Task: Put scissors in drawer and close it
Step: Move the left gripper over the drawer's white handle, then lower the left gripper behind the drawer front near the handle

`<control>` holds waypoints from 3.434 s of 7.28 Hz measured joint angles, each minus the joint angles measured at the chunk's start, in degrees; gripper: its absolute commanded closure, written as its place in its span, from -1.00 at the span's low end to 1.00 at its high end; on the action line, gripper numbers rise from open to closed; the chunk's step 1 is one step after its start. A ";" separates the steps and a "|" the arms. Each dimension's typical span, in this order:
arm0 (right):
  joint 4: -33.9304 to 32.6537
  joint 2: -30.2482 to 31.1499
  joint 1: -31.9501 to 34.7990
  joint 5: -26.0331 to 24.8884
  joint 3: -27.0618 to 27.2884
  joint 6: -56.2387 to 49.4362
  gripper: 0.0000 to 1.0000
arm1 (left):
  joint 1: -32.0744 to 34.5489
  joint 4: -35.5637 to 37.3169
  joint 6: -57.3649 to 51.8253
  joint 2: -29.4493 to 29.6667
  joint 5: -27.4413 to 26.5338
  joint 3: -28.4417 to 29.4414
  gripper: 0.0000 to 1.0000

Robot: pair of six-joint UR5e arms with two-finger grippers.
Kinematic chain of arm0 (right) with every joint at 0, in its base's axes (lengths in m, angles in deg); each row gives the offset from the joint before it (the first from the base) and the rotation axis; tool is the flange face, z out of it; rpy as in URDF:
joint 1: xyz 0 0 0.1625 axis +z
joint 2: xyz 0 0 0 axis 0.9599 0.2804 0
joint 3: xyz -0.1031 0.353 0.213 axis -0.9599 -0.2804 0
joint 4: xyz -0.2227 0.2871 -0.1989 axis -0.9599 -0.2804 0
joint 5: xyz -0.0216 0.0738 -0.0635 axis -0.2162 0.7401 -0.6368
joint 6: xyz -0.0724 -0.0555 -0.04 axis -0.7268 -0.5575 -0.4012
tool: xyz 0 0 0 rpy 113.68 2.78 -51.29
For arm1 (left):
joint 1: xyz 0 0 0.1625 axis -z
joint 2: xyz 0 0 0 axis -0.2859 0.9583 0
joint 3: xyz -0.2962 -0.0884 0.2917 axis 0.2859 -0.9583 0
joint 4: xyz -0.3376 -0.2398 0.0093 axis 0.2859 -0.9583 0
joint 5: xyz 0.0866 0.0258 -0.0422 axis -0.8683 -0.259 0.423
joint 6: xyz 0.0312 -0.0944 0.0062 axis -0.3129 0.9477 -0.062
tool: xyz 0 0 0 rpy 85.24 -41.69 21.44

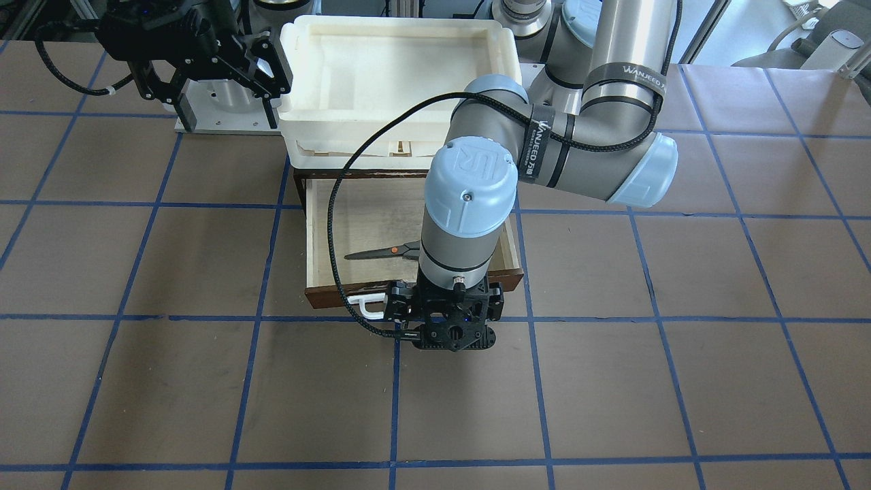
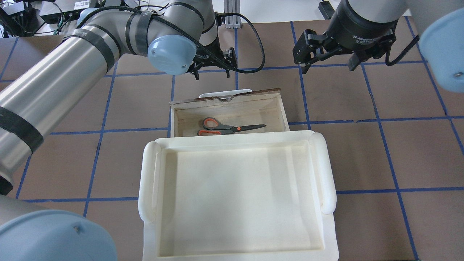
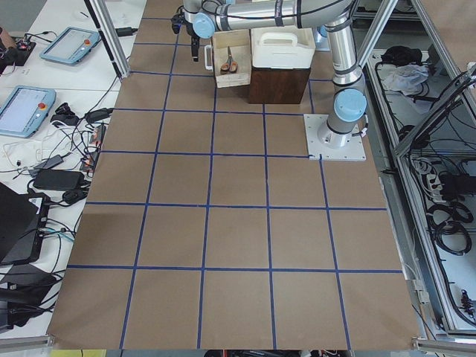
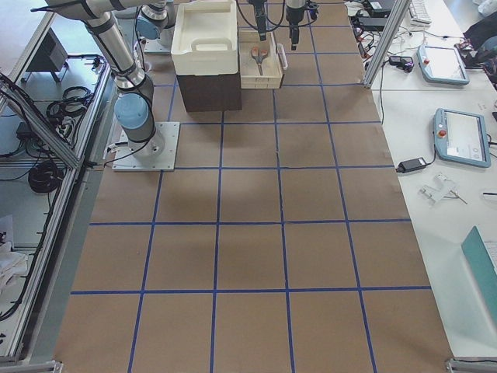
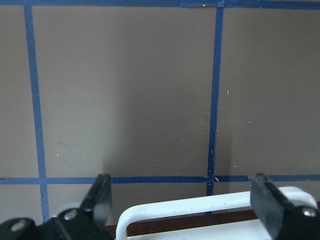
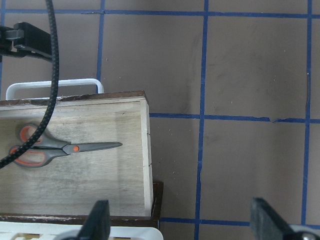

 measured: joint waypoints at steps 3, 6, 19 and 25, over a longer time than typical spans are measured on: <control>0.08 0.32 -0.26 -0.64 0.01 0.14 -1.00 | 1.03 -0.40 0.08 0.69 -0.15 0.27 -1.00; 0.05 0.36 -0.77 -0.67 0.00 -0.12 -1.00 | 1.16 -2.29 0.07 0.98 0.79 0.28 -1.00; 2.78 0.83 -1.19 -2.87 -0.04 0.52 -1.00 | 1.49 -9.80 0.11 0.05 2.33 0.12 -1.00; 3.15 0.84 -1.12 -2.87 0.02 0.44 -1.00 | 1.65 -12.14 0.03 -0.77 4.38 0.19 -1.00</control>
